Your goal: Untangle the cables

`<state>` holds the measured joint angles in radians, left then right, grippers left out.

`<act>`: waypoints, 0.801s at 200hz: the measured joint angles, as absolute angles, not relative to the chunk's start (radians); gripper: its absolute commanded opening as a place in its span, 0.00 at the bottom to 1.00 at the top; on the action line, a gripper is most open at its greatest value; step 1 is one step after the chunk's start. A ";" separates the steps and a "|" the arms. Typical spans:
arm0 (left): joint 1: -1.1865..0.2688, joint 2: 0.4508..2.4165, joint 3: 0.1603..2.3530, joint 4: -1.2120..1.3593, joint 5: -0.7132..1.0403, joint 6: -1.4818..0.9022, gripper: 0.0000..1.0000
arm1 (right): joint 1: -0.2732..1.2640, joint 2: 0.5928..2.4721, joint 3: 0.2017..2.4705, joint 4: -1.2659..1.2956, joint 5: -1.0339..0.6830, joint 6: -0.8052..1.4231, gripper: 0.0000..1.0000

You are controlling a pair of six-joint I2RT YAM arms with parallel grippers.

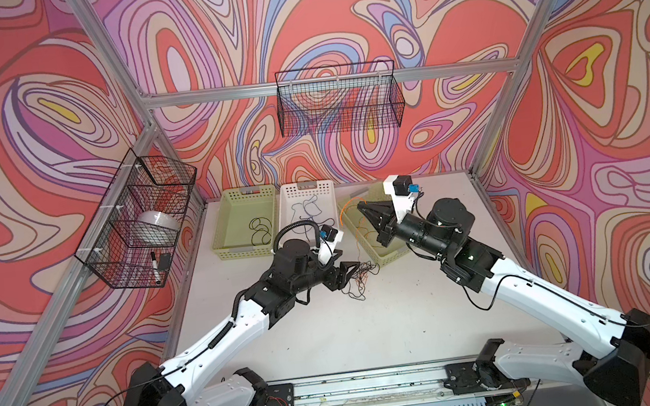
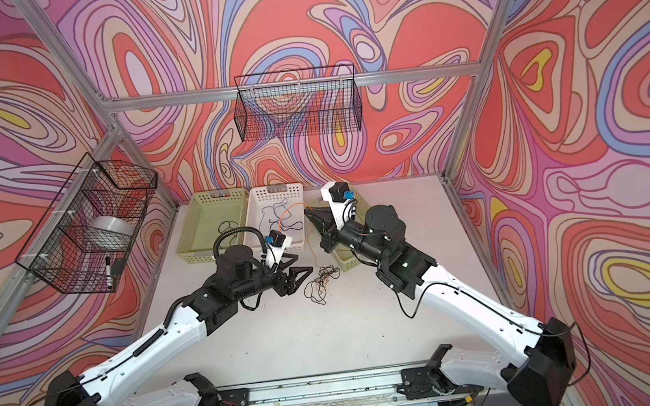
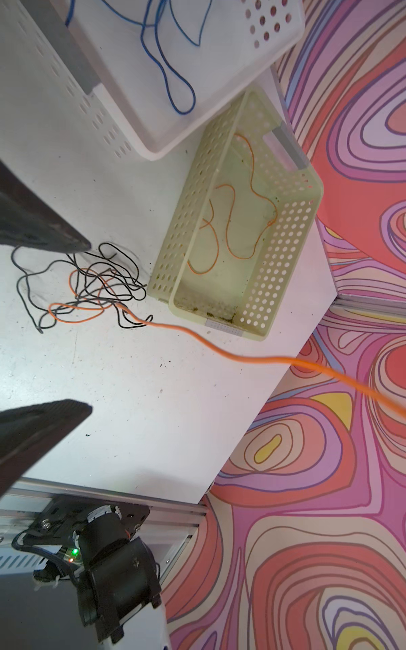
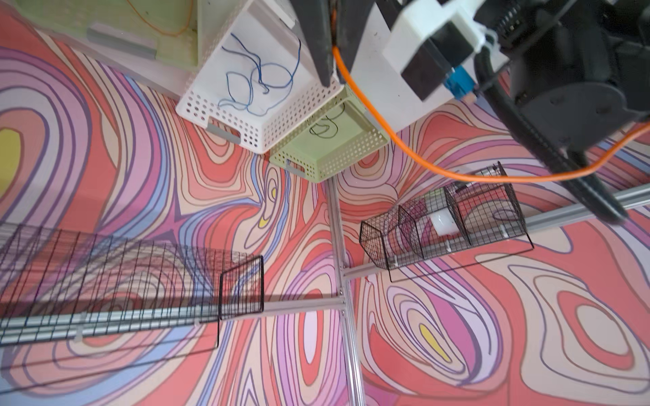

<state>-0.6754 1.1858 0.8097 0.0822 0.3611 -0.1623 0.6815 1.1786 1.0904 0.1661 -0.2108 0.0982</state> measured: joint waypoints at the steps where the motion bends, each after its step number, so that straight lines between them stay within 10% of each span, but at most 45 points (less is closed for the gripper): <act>1: -0.676 1.188 0.810 0.086 0.361 -0.163 0.73 | 0.682 1.180 1.094 0.167 -0.213 0.098 0.00; 29: -0.676 1.275 0.810 0.182 0.308 -0.189 0.68 | 0.682 1.184 1.123 0.168 -0.252 0.102 0.00; 69: -0.679 1.315 0.838 0.213 0.259 -0.193 0.00 | 0.682 1.181 1.133 0.160 -0.257 0.106 0.00; 95: -0.694 1.311 0.913 0.189 0.253 -0.175 0.00 | 0.682 1.171 1.125 0.163 -0.239 0.100 0.35; 160: -0.744 1.221 1.023 0.039 0.222 -0.139 0.00 | 0.667 1.140 0.799 0.349 -0.249 0.163 0.46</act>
